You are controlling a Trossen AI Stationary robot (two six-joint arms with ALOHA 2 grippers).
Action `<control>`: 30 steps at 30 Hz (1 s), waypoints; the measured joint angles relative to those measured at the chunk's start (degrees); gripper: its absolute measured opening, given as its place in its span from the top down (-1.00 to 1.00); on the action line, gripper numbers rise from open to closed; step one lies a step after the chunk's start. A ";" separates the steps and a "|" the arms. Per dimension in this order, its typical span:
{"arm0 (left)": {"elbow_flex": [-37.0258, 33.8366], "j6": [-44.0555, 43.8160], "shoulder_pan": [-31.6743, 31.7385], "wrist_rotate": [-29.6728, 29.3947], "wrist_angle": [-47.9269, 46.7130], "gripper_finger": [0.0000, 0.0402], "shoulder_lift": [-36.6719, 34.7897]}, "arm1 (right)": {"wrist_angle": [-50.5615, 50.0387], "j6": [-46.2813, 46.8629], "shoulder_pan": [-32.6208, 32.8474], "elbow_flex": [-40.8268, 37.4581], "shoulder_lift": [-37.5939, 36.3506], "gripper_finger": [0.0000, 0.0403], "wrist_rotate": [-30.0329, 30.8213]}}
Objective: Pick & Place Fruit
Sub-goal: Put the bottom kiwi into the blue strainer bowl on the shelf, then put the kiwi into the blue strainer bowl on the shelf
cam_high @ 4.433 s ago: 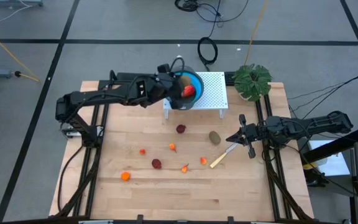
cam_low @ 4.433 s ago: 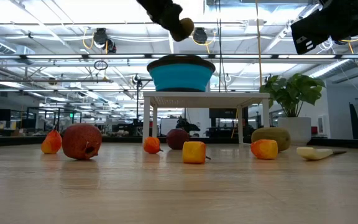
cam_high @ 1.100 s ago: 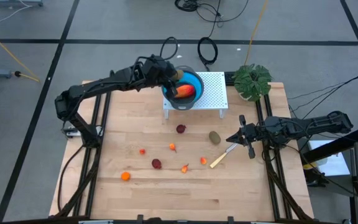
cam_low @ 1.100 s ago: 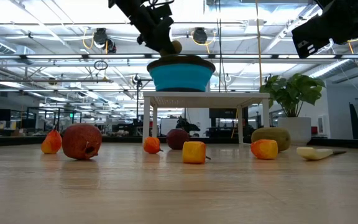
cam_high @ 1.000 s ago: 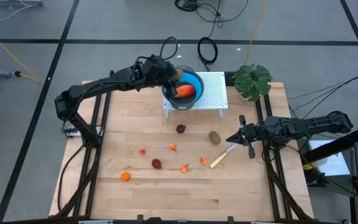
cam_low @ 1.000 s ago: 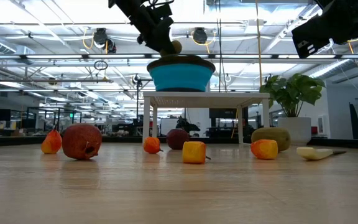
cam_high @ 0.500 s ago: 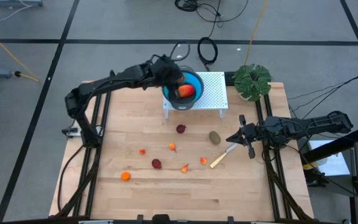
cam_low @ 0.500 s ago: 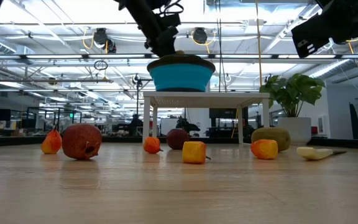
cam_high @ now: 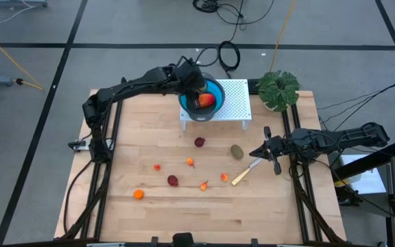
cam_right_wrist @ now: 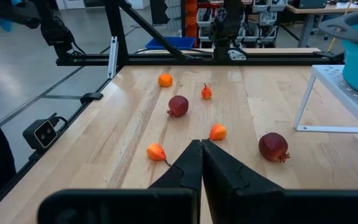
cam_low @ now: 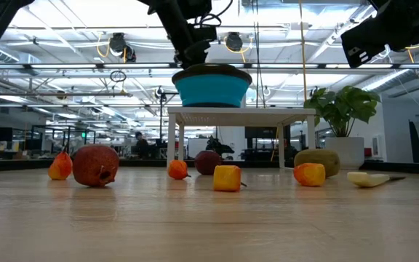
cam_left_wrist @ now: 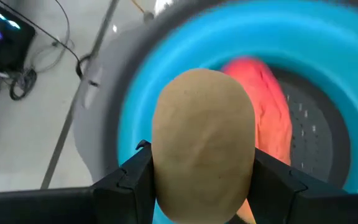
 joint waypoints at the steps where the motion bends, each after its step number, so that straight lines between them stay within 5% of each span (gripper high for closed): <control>1: -0.02 0.00 0.02 0.00 -0.63 0.06 0.06 | 0.01 0.00 0.00 0.00 -0.01 0.98 -0.02; 15: -0.02 1.83 0.06 -0.02 0.04 0.04 0.06 | 0.04 0.20 0.00 0.00 0.01 0.98 -0.10; 30: -0.04 2.26 0.04 -4.13 0.26 -0.32 0.04 | 0.09 0.21 0.00 0.00 0.01 0.98 -0.11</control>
